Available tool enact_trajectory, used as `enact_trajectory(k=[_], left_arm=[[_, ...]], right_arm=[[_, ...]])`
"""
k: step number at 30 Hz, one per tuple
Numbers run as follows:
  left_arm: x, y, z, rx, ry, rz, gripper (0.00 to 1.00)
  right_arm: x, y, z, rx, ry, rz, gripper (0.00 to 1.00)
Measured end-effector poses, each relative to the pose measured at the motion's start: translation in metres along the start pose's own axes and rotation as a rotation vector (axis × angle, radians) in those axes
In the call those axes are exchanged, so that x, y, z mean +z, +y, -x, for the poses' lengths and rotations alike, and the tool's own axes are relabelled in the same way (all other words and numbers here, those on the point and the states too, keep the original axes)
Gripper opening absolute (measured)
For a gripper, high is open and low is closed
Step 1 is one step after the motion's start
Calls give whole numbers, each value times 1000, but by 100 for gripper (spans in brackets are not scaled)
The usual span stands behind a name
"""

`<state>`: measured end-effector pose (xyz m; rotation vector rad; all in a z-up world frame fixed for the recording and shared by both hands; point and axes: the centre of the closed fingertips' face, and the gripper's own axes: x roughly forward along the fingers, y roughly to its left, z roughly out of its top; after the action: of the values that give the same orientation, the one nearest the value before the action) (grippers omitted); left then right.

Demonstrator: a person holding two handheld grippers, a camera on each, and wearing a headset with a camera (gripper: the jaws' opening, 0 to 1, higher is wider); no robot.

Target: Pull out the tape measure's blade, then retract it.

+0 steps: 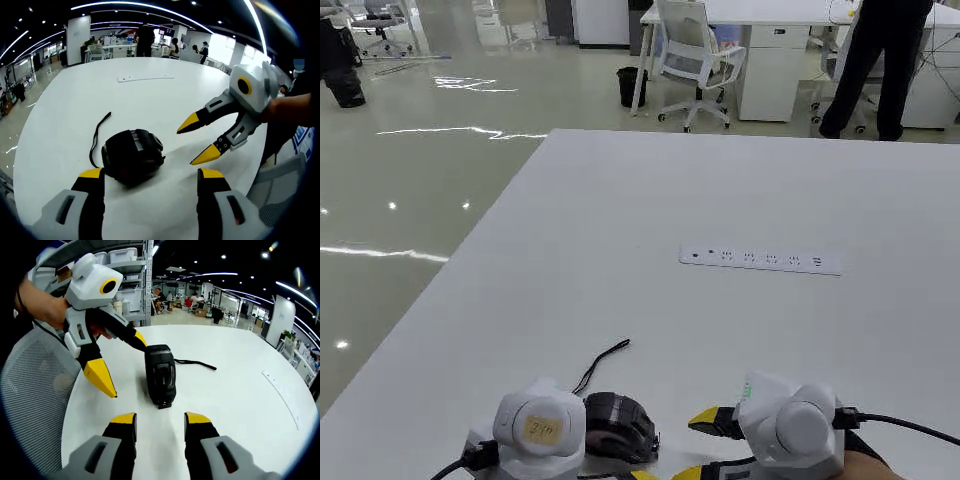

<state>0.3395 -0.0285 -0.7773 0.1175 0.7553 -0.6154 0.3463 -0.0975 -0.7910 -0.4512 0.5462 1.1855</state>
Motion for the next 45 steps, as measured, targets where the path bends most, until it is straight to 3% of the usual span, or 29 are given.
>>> enact_trajectory(k=[4, 14, 21, 38, 45], left_arm=[[1, -3, 4, -24, 5, -40, 77], [0, 2, 16, -73, 3, -89, 80], [0, 1, 25, -144, 10, -131, 85], [-4, 8, 41, -210, 1, -167, 96], [-5, 18, 49, -205, -10, -174, 99]], right_arm=[[0, 0, 11, -31, 1, -25, 42], [-2, 2, 41, -89, -10, -81, 48], [-11, 3, 63, -124, -2, -123, 51], [-27, 1, 116, -167, -30, -178, 63], [-34, -1, 131, -182, -33, -178, 69]])
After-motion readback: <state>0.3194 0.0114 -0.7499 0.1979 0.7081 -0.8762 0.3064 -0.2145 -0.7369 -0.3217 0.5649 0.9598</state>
